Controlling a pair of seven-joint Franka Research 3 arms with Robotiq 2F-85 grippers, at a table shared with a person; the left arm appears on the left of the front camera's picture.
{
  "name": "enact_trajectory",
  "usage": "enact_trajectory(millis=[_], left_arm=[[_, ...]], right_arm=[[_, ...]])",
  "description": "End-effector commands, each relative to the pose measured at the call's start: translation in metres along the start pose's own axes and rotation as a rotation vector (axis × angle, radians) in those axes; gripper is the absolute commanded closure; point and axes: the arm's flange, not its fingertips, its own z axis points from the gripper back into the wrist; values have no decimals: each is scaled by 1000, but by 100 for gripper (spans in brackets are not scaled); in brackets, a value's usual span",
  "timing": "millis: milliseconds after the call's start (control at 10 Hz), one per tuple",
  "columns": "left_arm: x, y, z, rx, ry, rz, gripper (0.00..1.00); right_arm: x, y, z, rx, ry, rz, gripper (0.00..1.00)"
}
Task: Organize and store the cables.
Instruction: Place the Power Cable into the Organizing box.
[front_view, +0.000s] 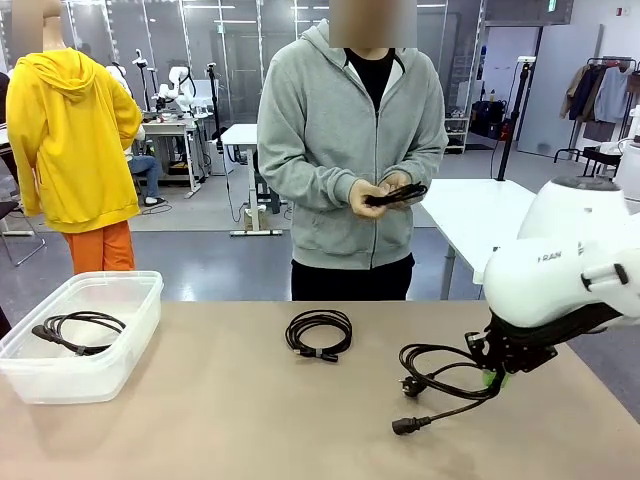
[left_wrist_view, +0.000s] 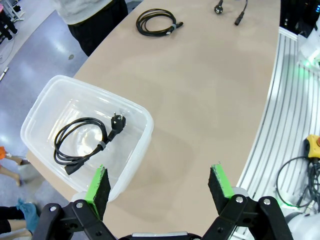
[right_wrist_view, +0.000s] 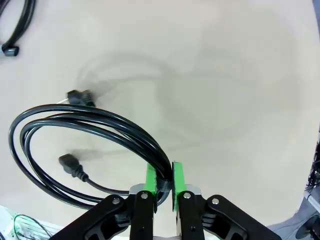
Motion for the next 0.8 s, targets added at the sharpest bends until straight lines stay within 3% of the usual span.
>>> enact_trajectory(millis=[0, 600, 700], left_arm=[[0, -1, 0, 1, -1, 14, 0], [0, -1, 0, 1, -1, 14, 0], [0, -1, 0, 1, -1, 14, 0]], right_arm=[[3, 1, -12, -3, 5, 5, 99], [3, 1, -12, -3, 5, 5, 99], [0, 0, -10, -4, 23, -1, 84]])
